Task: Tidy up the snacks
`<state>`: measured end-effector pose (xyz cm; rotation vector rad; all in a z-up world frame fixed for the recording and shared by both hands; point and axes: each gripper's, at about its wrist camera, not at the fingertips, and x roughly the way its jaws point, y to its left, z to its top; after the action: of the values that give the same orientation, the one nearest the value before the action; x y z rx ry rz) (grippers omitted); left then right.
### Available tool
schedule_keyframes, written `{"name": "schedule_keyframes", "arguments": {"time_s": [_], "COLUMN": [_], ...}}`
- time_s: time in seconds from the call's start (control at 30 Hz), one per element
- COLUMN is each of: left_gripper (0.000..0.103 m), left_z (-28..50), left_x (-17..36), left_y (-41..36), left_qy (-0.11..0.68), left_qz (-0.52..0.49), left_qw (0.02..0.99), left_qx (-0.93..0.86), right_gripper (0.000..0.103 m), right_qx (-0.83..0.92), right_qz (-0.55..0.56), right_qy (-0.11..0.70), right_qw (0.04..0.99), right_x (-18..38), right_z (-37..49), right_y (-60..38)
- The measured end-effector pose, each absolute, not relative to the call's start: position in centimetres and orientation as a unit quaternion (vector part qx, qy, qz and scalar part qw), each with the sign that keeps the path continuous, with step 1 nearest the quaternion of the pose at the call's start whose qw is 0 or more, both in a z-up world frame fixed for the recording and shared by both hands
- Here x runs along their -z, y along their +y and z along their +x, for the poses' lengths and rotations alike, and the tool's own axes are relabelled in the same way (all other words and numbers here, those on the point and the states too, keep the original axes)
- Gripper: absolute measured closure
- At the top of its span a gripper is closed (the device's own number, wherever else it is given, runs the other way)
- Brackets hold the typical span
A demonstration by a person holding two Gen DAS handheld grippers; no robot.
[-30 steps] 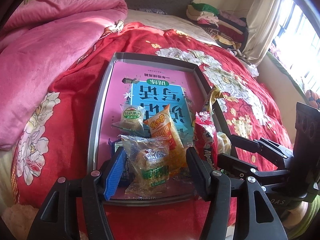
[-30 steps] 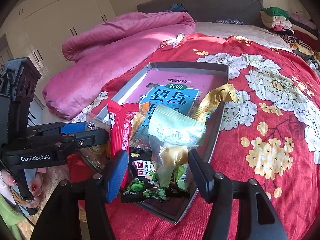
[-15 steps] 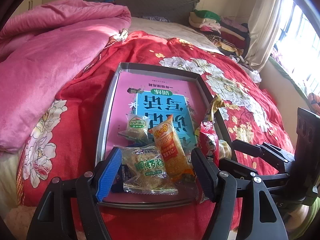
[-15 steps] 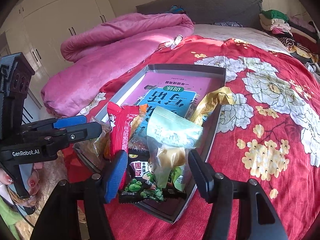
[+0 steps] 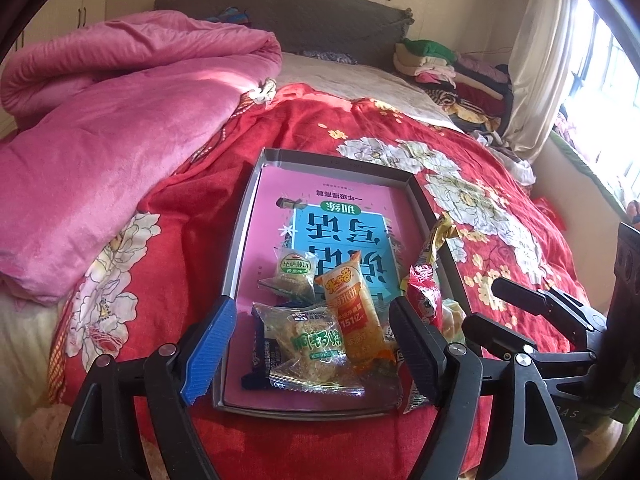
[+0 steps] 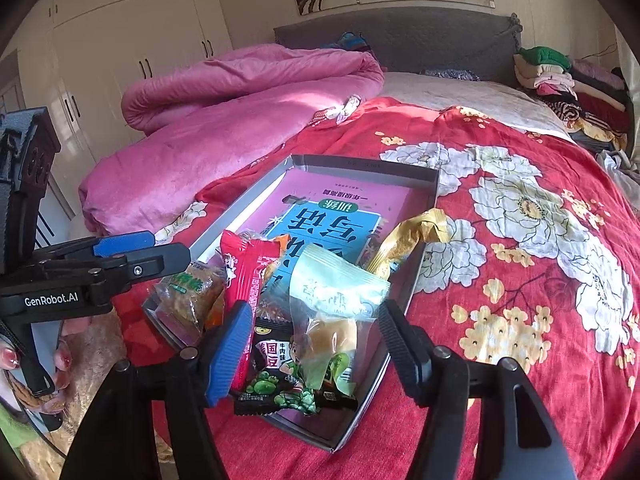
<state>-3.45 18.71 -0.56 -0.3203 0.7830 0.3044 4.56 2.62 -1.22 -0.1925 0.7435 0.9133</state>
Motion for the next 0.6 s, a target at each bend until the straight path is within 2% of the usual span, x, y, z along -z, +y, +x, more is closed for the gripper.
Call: {"name": "schedule_keyframes", "arguments": {"time_s": [0.17, 0.5, 0.6], "left_gripper": [0.023, 0.023, 0.022], "left_z": [-4.5, -5.6, -6.1], "left_x": [-1.2, -2.4, -2.5], "left_y": [17.7, 14.6, 13.7], "left_qy": [0.357, 0.362, 0.368], "left_qz": [-0.154, -0.172, -0.181], "left_qw": [0.909, 0.906, 0.903], "left_qx": [-0.153, -0.136, -0.129], "right_gripper": [0.033, 0.015, 0.013], "right_qx": [-0.428, -0.421, -0.421], "right_qz": [-0.086, -0.082, -0.081], "right_qy": [0.322, 0.268, 0.262], "right_qw": [0.84, 0.863, 0.865], "right_x": [-0.5, -4.5, -5.4], "right_z": [4.1, 2.1, 1.5], "right_y": [1.8, -1.5, -2.8]}}
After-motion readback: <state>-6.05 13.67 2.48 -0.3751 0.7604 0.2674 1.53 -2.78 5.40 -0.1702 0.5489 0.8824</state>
